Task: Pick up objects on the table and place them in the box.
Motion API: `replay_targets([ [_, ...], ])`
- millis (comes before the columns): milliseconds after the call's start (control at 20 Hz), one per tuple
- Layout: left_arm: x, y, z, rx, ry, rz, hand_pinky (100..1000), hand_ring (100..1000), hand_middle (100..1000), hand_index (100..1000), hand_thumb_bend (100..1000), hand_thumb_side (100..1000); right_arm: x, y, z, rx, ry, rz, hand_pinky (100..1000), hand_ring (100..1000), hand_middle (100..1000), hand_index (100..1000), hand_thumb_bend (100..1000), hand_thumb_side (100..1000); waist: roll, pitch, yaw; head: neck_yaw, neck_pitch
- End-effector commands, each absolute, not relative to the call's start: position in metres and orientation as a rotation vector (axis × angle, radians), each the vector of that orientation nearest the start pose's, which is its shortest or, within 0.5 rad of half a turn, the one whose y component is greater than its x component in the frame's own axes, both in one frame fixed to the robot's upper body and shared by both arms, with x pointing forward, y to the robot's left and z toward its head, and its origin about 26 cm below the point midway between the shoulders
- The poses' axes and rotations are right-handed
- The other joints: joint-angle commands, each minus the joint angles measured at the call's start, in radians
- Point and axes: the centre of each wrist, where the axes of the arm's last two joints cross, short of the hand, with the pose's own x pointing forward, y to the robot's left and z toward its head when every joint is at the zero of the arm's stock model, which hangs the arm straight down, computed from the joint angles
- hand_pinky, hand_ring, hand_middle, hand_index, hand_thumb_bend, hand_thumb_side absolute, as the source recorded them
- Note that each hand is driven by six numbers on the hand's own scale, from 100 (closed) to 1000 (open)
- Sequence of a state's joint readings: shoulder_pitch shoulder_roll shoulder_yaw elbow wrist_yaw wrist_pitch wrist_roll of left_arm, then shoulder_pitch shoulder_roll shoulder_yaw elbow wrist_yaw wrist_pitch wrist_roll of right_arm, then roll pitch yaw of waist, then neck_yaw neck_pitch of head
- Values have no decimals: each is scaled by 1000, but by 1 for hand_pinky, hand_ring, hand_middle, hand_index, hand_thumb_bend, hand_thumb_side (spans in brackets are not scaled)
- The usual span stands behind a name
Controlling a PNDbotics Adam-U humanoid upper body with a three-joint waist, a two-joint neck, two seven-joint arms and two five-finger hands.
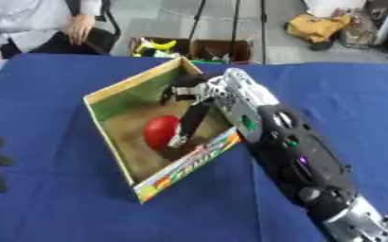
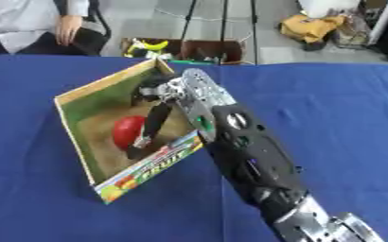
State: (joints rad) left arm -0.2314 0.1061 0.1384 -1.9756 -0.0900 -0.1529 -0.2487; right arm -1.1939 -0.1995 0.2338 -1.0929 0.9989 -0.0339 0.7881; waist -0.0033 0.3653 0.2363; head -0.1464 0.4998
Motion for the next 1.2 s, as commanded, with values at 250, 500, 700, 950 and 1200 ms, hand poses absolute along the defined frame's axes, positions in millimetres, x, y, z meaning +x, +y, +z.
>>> replay_targets([
  [250, 294, 271, 170, 138, -2322, -421, 350, 590, 667, 860, 100, 991, 415, -129, 379, -941, -1773, 1625, 840, 864, 889, 888, 774, 641, 11, -33, -9, 10, 4],
  [500, 293, 272, 169, 147, -2319, -418, 350, 590, 666, 860, 100, 988, 377, -158, 410, -1016, -1982, 1461, 821, 848, 874, 878, 726, 656, 17, -41, -25, 20, 3],
  [700, 293, 274, 169, 157, -2318, -415, 350, 590, 666, 859, 100, 986, 350, -183, 419, -1073, -2073, 1356, 806, 832, 857, 869, 680, 689, 22, -47, -42, 31, 4],
  [950, 293, 275, 170, 170, -2321, -404, 351, 590, 667, 859, 100, 984, 315, -216, 414, -1122, -2216, 1168, 778, 807, 845, 861, 560, 744, 30, -49, -62, 51, 7],
  [1200, 293, 276, 171, 182, -2325, -392, 350, 590, 667, 858, 100, 976, 286, -240, 398, -1100, -2467, 703, 714, 741, 805, 847, 443, 826, 40, -47, -83, 70, 12],
])
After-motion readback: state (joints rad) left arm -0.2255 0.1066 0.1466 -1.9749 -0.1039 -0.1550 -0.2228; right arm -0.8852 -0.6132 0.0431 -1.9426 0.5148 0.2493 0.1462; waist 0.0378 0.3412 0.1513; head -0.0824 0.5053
